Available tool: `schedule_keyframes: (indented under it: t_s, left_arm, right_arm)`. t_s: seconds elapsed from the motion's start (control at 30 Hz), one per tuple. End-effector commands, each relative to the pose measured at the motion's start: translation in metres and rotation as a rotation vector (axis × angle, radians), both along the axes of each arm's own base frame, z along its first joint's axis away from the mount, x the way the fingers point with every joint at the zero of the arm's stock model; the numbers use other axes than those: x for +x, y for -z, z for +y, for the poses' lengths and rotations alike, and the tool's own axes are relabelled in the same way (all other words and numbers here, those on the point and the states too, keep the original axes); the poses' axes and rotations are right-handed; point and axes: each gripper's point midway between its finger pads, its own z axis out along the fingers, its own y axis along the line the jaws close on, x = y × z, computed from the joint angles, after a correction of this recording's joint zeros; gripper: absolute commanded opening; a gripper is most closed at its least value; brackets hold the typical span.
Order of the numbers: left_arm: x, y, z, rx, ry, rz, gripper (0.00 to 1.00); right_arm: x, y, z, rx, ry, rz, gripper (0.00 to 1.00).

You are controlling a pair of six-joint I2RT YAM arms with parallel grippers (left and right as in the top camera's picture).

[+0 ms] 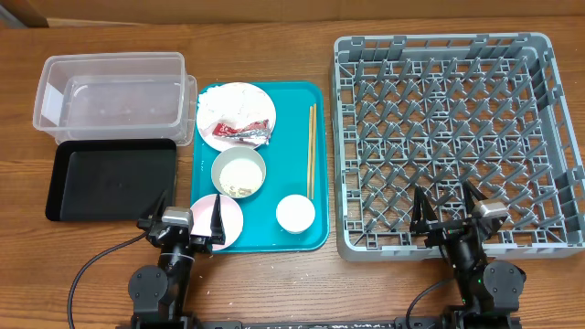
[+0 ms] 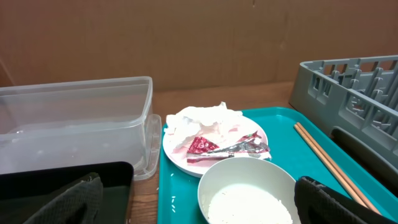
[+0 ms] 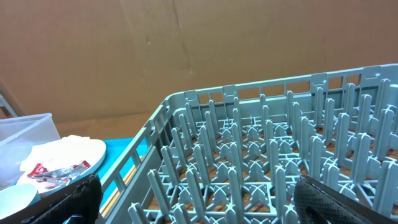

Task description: Sort waste into correct bins and load items into the dishwasher

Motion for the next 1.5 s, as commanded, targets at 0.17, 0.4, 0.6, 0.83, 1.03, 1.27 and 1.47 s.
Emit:
schedule_keyframes:
  t_s: [0.17, 0.4, 0.6, 0.83, 1.03, 1.27, 1.47]
  left_arm:
    - [0.0, 0.001, 0.001, 0.013, -0.007, -0.004, 1.0]
    - [0.0, -0.001, 0.001, 0.012, -0.006, -0.013, 1.0]
    - [0.0, -0.029, 0.001, 0.014, -0.007, -0.126, 1.0]
    - [-0.008, -0.076, 0.001, 0.02, -0.008, -0.235, 1.0]
    - [-0.006, -0.137, -0.015, 0.114, 0.08, -0.239, 1.0]
    - [0.056, -0.218, -0.029, 0.214, 0.185, -0.075, 1.0]
    - [0.122, -0.27, -0.043, 0.286, 0.31, 0.088, 1.0]
  right_arm:
    - [0.0, 0.0, -0.001, -0.001, 0.006, -0.012, 1.0]
    - [0.0, 0.0, -0.001, -0.001, 0.004, -0.013, 1.0]
    - [0.0, -0.003, -0.001, -0.001, 0.004, -0.023, 1.0]
    - [-0.008, -0.041, 0.007, -0.009, -0.042, -0.11, 1.0]
    - [-0.027, -0.105, 0.008, -0.058, -0.043, -0.207, 1.0]
    - [-0.027, -0.141, 0.008, -0.084, -0.045, -0.067, 1.0]
    - [-0.003, -0.145, 0.008, -0.075, -0.053, 0.102, 1.0]
